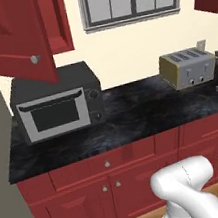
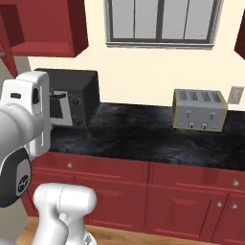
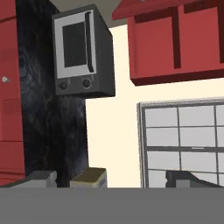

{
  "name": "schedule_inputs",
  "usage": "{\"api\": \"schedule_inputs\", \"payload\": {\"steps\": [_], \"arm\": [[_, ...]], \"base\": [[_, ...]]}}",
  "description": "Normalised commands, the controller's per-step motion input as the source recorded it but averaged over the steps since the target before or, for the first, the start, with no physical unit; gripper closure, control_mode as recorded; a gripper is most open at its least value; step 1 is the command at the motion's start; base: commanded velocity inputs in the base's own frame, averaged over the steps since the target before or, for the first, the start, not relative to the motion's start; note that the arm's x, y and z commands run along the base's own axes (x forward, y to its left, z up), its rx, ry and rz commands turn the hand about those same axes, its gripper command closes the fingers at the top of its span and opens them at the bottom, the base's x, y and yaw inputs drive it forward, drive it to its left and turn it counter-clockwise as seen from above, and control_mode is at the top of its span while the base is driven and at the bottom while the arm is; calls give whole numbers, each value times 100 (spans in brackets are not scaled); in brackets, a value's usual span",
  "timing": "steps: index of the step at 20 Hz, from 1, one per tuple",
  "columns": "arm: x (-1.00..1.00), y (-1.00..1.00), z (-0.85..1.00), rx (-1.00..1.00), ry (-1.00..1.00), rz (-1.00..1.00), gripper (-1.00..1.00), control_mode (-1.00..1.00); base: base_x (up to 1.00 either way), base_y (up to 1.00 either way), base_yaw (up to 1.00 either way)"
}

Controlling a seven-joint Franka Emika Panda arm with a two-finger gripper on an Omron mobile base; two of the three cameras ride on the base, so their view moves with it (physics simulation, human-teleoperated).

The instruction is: Close all open cabinet doors.

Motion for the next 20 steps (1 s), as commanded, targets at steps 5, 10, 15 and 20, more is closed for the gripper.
{"api": "schedule_inputs", "payload": {"steps": [5, 10, 15, 20], "arm": [[0, 0, 0, 0, 0, 0, -100, 100], [0, 0, 0, 0, 0, 0, -100, 100], [0, 0, 0, 0, 0, 0, -100, 100], [0, 0, 0, 0, 0, 0, -100, 100]], "base": [[-16, 78, -8], [-18, 53, -7], [-19, 38, -5], [-7, 5, -5]]}}
